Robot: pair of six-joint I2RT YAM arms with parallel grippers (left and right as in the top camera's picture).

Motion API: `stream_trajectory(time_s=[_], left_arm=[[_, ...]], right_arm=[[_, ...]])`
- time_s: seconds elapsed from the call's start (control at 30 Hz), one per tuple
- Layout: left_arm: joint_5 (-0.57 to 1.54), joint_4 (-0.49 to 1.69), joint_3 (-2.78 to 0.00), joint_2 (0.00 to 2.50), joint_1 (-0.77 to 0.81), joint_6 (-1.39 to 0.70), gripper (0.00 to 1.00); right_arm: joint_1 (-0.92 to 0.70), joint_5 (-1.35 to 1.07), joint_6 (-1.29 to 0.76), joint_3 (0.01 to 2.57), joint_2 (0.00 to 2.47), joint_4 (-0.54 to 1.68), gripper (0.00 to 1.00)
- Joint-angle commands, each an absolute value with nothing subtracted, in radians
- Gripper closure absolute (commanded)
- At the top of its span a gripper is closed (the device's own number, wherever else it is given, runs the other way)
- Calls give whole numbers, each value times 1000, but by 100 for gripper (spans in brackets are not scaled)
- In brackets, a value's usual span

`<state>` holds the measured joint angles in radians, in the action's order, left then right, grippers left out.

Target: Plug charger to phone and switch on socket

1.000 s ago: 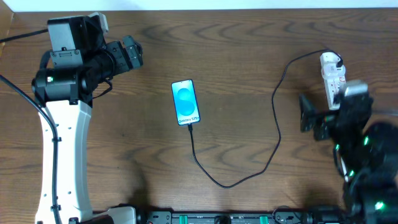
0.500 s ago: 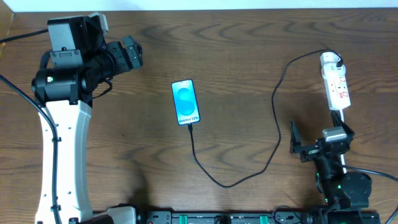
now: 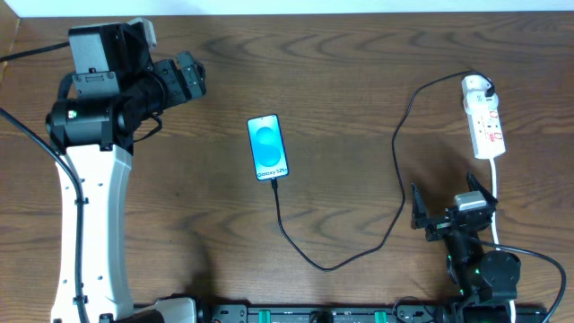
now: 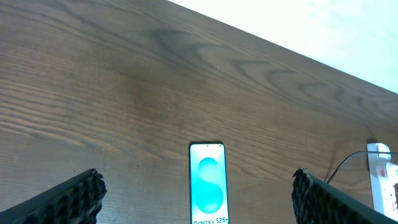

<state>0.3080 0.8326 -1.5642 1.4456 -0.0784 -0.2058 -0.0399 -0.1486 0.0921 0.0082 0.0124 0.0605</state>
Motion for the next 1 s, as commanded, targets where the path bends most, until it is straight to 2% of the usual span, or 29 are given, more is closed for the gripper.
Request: stream_trajectory(time_s=[0.0,0.87,0.97], left_arm=[[301,834,-1565,1438,-83,-200,2],[300,834,-1565,1436,-83,-200,2],[243,837,-1557,1390,-83,-200,2]], right_arm=[[-41,-151,57,6,6,64,1],[-41,-151,57,6,6,64,1],[-41,-151,57,6,6,64,1]])
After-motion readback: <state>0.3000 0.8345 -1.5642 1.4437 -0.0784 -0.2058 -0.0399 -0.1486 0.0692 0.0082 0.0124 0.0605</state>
